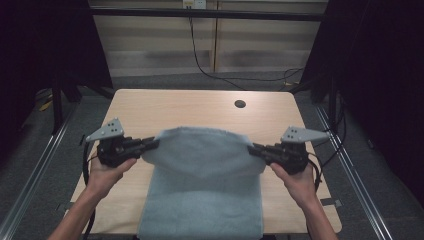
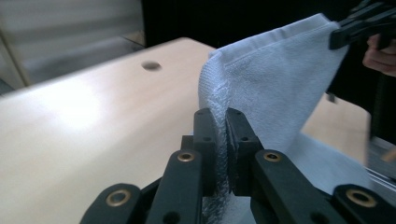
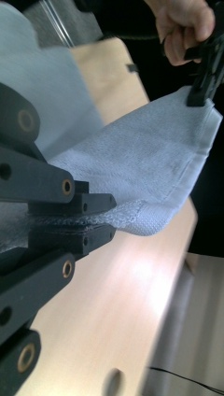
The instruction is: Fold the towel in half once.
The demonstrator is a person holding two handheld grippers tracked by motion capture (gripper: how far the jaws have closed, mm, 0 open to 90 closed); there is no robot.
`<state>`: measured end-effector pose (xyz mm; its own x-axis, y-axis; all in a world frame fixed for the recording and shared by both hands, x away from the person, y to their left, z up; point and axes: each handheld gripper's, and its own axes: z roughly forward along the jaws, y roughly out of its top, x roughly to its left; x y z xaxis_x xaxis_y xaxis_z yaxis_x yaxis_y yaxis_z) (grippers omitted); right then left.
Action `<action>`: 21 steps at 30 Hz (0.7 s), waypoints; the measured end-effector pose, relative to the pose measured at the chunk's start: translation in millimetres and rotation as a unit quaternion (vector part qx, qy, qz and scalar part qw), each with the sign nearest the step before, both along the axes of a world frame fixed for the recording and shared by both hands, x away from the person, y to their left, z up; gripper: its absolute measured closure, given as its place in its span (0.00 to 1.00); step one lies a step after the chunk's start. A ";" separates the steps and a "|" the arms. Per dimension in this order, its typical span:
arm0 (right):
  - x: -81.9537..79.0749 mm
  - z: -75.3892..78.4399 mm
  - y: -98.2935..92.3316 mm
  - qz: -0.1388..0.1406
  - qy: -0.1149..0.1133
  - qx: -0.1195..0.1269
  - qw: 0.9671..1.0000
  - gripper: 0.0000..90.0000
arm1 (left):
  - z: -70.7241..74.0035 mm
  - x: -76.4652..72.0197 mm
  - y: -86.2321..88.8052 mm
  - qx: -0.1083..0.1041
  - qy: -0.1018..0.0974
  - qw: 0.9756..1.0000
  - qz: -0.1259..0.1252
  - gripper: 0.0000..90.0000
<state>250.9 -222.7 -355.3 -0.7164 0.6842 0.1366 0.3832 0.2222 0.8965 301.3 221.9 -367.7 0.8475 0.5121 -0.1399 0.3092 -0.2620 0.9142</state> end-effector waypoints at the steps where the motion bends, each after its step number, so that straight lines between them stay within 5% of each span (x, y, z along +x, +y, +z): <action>1: -4.7 -5.4 0.1 0.002 0.008 -0.003 1.000 0.95 | -6.7 -6.6 0.3 0.004 0.004 1.000 -0.001 0.94; 5: -27.4 -41.1 2.2 0.008 0.057 -0.014 0.998 0.95 | -44.0 -26.6 0.7 0.040 0.055 0.998 -0.014 0.94; 7: -36.6 -62.2 5.3 0.007 0.081 -0.042 0.996 0.95 | -66.0 -33.9 2.1 0.056 0.082 0.995 -0.016 0.94; 10: -46.3 -92.0 3.9 0.008 0.127 -0.030 0.991 0.95 | -93.4 -38.9 5.8 0.073 0.121 0.990 -0.011 0.94; 14: -54.6 -125.7 7.6 0.009 0.179 -0.059 0.982 0.95 | -120.7 -43.0 4.3 0.100 0.162 0.981 -0.024 0.94; 15: -55.2 -130.4 9.1 0.009 0.182 -0.075 0.980 0.95 | -124.5 -44.7 2.2 0.106 0.163 0.981 -0.024 0.94; 21: -48.8 -134.8 12.3 -0.011 0.180 -0.085 0.980 0.95 | -131.0 -36.3 -0.4 0.103 0.166 0.981 -0.018 0.94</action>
<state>202.1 -210.5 -490.0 -0.6273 0.7337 0.2611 0.6749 0.3448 0.6524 265.0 221.4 -498.8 0.7912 0.5288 -0.3073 0.5673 -0.4469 0.6917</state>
